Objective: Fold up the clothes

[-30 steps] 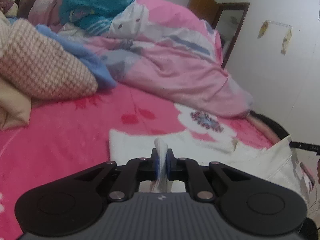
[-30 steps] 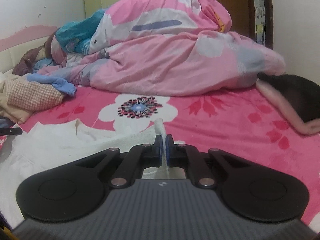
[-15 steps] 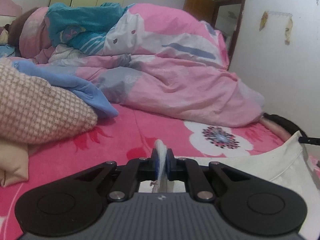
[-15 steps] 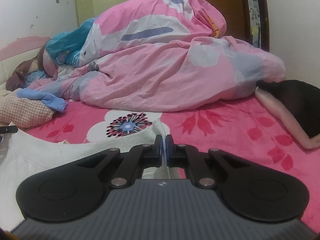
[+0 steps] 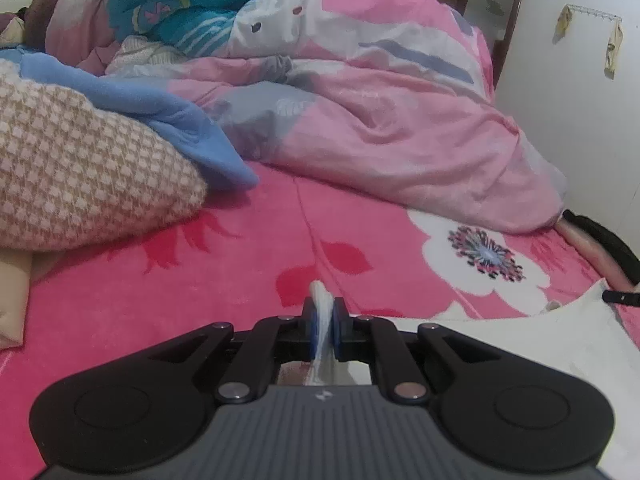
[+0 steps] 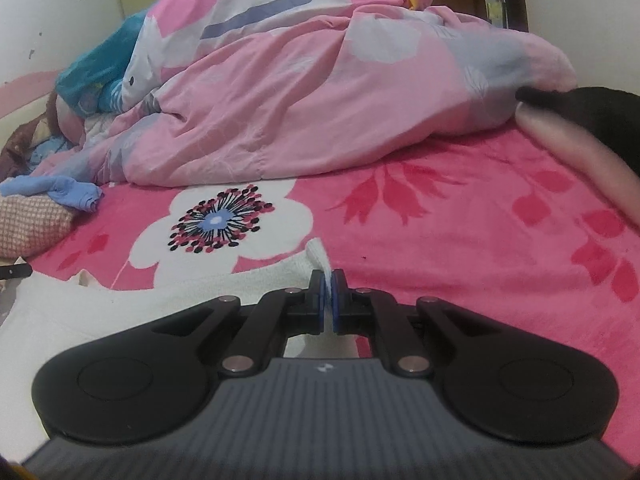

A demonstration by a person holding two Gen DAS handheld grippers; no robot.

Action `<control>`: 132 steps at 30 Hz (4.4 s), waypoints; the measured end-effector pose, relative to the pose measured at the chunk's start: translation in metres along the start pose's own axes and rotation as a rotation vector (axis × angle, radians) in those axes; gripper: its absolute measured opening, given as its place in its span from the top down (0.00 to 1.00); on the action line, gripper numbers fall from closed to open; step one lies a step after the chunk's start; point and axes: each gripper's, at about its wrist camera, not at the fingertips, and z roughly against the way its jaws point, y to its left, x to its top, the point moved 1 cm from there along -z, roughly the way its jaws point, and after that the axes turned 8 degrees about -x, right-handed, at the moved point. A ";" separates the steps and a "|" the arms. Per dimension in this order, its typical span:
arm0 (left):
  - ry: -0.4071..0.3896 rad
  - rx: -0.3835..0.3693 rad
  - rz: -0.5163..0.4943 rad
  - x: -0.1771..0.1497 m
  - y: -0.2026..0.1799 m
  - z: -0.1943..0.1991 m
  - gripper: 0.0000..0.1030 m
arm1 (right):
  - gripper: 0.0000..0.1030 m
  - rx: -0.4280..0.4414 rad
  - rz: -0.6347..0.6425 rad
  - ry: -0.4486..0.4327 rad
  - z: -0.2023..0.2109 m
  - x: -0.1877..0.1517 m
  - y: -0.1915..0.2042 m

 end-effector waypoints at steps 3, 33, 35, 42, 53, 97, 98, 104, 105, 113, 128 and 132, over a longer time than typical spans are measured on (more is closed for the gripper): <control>-0.026 0.004 -0.007 0.004 -0.001 0.004 0.92 | 0.98 0.008 -0.006 -0.009 0.000 0.001 -0.001; -0.108 0.083 0.097 0.014 -0.007 0.124 0.66 | 0.60 -0.016 -0.322 -0.007 0.087 -0.001 -0.036; -0.111 0.075 0.088 0.009 -0.016 0.144 0.57 | 0.58 -0.002 -0.348 0.002 0.112 -0.001 -0.035; -0.080 0.062 0.085 -0.008 -0.031 0.172 0.46 | 0.49 0.033 -0.332 0.035 0.161 0.000 -0.026; 0.010 -0.037 0.190 -0.003 0.002 0.089 0.31 | 0.44 0.003 -0.286 0.175 0.096 0.010 -0.021; -0.071 0.016 -0.049 0.016 -0.006 -0.011 0.93 | 0.99 0.119 -0.164 -0.058 -0.011 0.032 -0.022; -0.062 0.022 -0.043 0.015 -0.004 -0.016 0.93 | 0.99 0.112 -0.170 -0.046 -0.017 0.030 -0.024; 0.061 0.054 -0.010 0.003 0.010 -0.044 0.91 | 0.98 0.075 -0.203 0.061 -0.049 0.003 -0.028; 0.081 0.058 0.003 0.002 0.013 -0.046 0.85 | 0.96 0.070 -0.215 0.081 -0.051 0.001 -0.029; -0.018 0.037 0.200 0.008 0.028 0.038 0.58 | 0.83 0.087 -0.468 0.027 0.023 -0.006 -0.060; -0.039 -0.164 0.336 -0.120 -0.009 0.207 0.49 | 0.70 0.270 -0.678 0.141 0.186 -0.126 -0.011; 0.012 -0.156 0.116 -0.139 -0.041 0.212 0.47 | 0.69 0.284 -0.644 0.221 0.184 -0.149 0.019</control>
